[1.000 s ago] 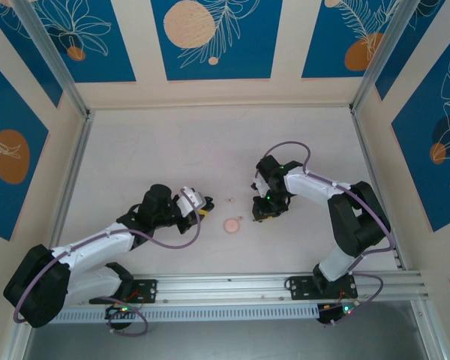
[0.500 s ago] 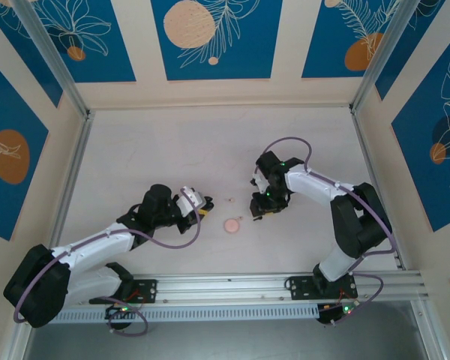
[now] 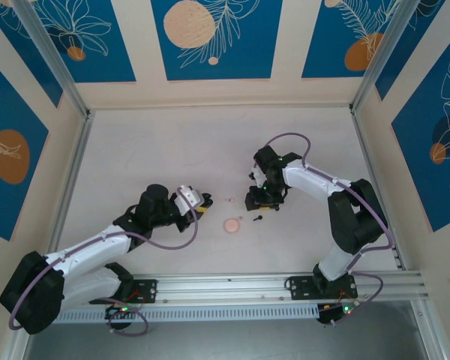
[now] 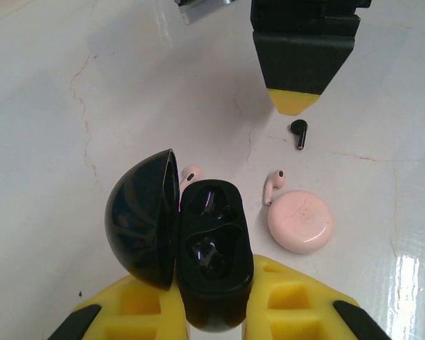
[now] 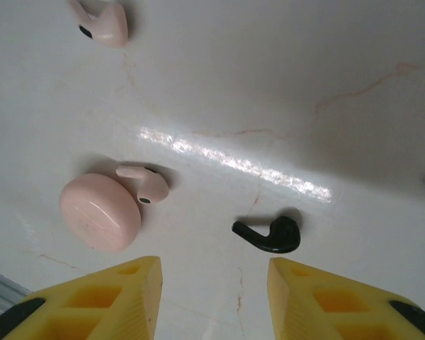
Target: Insert wireless bluetooth earbuds into charging case
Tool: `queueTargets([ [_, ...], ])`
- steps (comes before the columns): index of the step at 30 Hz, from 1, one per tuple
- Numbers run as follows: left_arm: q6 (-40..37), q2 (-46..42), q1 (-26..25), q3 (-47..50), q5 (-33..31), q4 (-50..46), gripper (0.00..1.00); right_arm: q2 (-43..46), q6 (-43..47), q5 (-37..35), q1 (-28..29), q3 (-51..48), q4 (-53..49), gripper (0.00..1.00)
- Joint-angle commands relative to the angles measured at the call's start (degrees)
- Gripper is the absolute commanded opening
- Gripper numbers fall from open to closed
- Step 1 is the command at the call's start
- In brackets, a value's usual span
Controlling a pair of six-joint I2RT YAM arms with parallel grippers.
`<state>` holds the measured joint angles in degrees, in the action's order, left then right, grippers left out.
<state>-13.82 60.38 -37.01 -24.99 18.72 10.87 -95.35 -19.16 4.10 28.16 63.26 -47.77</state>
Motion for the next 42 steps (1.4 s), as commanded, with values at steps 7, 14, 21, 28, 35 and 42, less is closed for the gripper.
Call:
queueTargets([
  [7,0.8,0.3,-0.3,0.7,-0.2,0.0,0.14,0.2,-5.6,3.5,0.5,-5.9,0.0,0.46],
  [14,0.8,-0.4,-0.3,0.9,-0.5,0.0,0.14,-4.5,-5.5,3.0,-0.2,-5.2,1.7,0.46],
  [21,0.6,-0.4,-0.3,0.6,-0.6,-0.2,0.14,-6.2,-4.1,2.1,-1.2,-3.4,3.0,0.46],
  [28,0.3,-0.4,-0.3,-0.1,-0.9,-0.9,0.14,-7.0,-2.3,1.6,-2.1,-1.2,4.2,0.43],
  [35,0.0,-0.3,-0.3,-0.5,-1.0,-1.4,0.15,-6.7,-1.3,1.1,-2.2,0.0,4.7,0.40],
  [42,0.0,-0.4,-0.3,-0.5,-1.1,-1.5,0.15,-6.3,0.9,-3.1,-1.8,1.7,-0.6,0.40],
])
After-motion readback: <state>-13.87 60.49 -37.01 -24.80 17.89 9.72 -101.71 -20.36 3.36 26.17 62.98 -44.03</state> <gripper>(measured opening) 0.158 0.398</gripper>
